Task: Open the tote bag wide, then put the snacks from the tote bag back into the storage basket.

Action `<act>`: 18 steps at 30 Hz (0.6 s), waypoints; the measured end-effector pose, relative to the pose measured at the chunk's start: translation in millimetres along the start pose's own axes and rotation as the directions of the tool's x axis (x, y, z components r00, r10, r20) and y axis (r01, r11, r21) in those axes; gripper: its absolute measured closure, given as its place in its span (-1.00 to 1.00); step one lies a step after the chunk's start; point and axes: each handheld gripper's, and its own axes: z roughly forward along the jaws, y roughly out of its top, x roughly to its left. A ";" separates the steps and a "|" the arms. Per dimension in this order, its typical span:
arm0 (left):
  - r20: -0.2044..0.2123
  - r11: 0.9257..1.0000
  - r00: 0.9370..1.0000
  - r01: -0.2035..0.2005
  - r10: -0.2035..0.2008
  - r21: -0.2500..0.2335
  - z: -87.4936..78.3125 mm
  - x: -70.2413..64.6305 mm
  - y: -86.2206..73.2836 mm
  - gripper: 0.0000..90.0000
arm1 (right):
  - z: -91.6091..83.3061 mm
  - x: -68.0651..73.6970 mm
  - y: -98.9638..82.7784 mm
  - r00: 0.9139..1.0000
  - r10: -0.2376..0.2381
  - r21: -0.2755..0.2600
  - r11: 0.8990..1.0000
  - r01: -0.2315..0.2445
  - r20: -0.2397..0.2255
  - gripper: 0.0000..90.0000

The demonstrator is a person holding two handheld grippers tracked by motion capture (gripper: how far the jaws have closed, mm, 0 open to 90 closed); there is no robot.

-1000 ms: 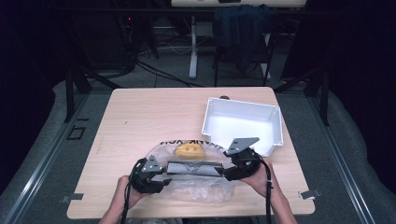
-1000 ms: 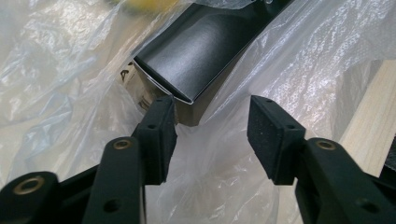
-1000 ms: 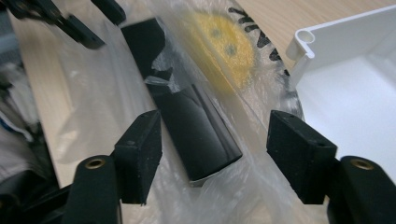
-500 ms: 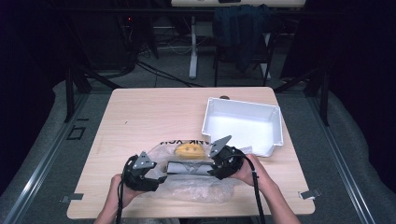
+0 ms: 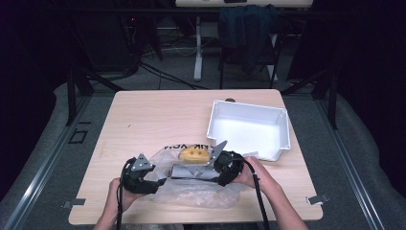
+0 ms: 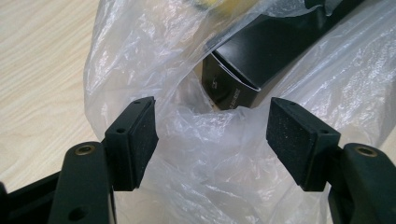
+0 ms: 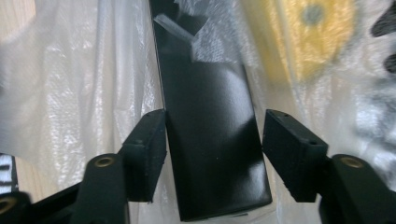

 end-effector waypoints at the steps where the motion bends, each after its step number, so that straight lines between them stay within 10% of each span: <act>1: -0.003 1.000 1.000 0.000 0.000 -0.001 -0.1 0.5 -0.3 -0.26 | 1.7 -0.2 1.1 1.000 -0.015 0.032 0.999 0.014 0.006 -0.17; 18: -0.004 1.000 1.000 0.006 -0.006 0.013 2.6 1.0 -3.2 -0.26 | 13.0 -1.8 8.5 0.998 -0.067 0.107 0.992 0.068 -0.016 -0.05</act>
